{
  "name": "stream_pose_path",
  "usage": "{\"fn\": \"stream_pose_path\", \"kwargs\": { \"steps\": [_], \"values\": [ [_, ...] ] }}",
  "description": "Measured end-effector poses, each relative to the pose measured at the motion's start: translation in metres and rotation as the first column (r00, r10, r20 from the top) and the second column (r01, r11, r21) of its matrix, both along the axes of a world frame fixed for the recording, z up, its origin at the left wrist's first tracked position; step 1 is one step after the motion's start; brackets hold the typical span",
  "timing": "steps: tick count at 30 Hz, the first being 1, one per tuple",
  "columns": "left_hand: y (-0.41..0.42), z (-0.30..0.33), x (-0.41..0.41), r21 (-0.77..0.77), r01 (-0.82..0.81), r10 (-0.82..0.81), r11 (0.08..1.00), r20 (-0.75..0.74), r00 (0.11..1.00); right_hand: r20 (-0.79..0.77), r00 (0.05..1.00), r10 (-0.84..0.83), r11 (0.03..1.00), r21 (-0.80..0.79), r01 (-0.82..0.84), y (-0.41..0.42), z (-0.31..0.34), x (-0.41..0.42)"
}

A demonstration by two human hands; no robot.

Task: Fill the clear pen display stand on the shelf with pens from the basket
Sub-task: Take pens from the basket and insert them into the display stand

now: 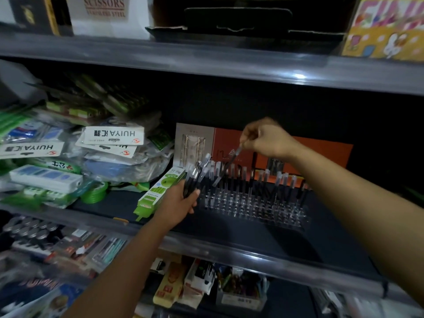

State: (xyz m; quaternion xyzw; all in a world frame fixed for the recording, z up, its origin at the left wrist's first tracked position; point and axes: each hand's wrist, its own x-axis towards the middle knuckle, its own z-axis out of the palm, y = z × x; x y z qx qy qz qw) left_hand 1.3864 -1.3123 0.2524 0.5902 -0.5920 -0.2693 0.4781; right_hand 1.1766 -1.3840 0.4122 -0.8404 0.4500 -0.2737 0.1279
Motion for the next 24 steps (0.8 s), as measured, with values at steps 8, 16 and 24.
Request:
{"fn": "stream_pose_path", "kwargs": {
  "steps": [8, 16, 24],
  "values": [
    [-0.005, -0.002, -0.002, -0.014, 0.024, -0.024, 1.000, 0.017, 1.000, -0.183, 0.983, 0.003, 0.998, -0.061, -0.015, -0.014, -0.027, 0.018],
    [-0.009, -0.003, -0.001, -0.006, 0.045, -0.045, 0.999, -0.003, 0.999, -0.277, 0.960, 0.024, 0.997, -0.065, -0.043, -0.024, -0.037, 0.028],
    [-0.011, -0.003, -0.002, -0.016, 0.056, -0.056, 0.998, -0.016, 0.998, -0.313, 0.947, 0.070, 0.996, -0.023, -0.081, -0.031, -0.053, 0.032]
  ]
}}
